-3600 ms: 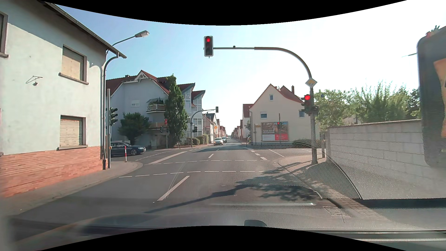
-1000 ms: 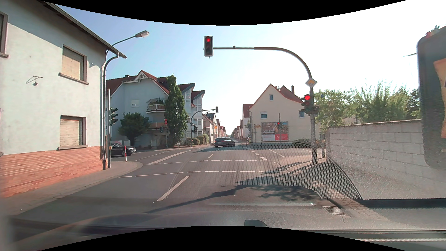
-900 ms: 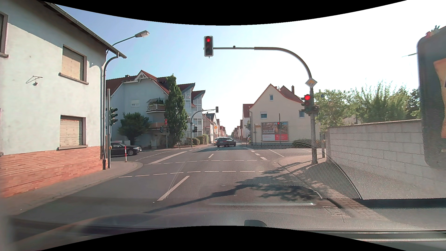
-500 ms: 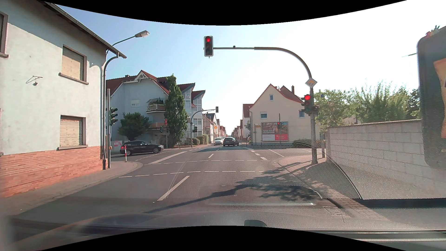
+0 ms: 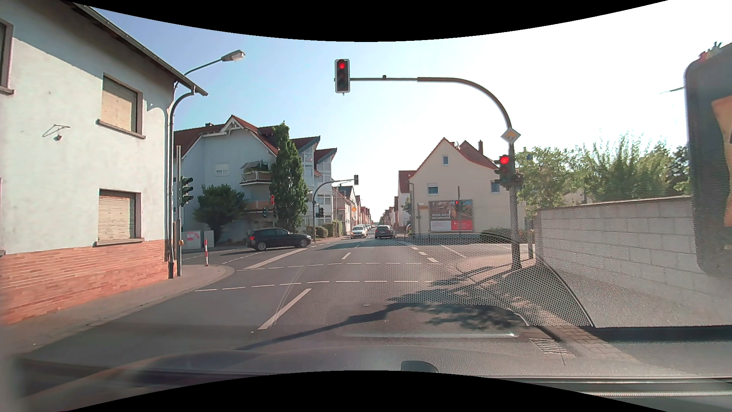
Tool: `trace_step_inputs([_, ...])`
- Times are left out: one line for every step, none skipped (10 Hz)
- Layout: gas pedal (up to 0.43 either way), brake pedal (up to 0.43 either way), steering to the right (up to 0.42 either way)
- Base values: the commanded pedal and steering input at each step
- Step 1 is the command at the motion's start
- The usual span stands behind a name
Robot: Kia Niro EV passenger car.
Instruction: Follow the waypoints while adhering to traffic rules and regulations
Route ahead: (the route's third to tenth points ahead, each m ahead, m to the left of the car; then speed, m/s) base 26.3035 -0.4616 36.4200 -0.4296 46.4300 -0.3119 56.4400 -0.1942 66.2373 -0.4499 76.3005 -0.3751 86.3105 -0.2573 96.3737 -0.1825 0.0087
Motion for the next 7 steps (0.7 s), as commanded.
trace_step_inputs([0.000,0.250,-0.018])
trace_step_inputs([0.000,0.250,-0.018])
trace_step_inputs([0.000,0.250,-0.018])
trace_step_inputs([0.000,0.250,-0.018])
trace_step_inputs([0.000,0.250,-0.018])
trace_step_inputs([0.000,0.250,-0.018])
trace_step_inputs([0.000,0.250,-0.018])
